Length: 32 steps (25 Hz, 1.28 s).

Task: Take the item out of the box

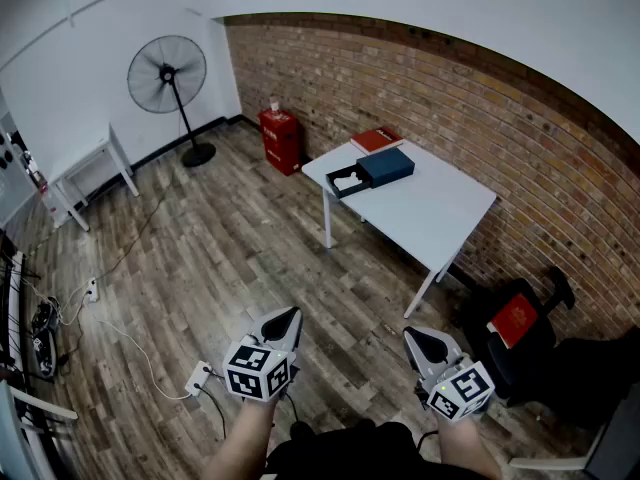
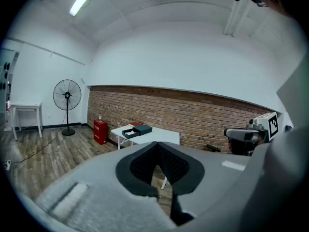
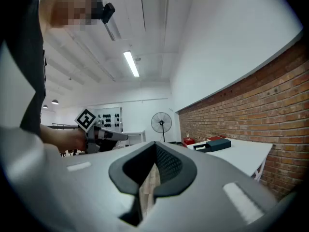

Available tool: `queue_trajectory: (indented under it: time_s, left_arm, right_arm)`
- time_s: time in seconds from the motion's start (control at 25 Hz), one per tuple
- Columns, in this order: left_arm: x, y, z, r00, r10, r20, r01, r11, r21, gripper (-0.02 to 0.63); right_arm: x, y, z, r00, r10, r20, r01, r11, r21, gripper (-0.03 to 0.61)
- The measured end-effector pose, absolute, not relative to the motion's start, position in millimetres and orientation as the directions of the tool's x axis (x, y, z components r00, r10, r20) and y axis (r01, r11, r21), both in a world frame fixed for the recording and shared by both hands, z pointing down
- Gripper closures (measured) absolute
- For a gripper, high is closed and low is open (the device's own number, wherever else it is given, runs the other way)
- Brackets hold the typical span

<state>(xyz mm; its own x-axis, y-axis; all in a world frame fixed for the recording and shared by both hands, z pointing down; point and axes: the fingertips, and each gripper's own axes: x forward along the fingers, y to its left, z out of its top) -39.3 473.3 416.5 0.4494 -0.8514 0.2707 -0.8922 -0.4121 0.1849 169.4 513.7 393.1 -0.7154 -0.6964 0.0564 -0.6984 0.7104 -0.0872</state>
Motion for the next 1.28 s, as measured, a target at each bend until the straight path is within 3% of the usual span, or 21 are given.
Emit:
queue_trajectory:
  time_s: [0.6,0.96,1.28]
  left_arm:
    - [9.4,485.5,423.3,0.413,-0.867,0.278,-0.911,-0.396,0.119,0.609]
    - [16.6,471.8,436.3,0.397,-0.873,0.283,-0.917,-0.365,0.161,0.609]
    - [10.1,412.6,437.3,0.424,-0.869,0.256,-0.904,-0.39,0.174,0.609]
  right_arm:
    - [211.7,521.4,406.3,-0.773,-0.632,0.055,-0.633,0.766,-0.107,0.58]
    - [191.2,528.4,430.4,-0.865,-0.49,0.107,-0.501,0.85,-0.162,0.577]
    - [176.7,480.3,453.2,-0.863,-0.48,0.155,-0.504,0.834,-0.224,0.575]
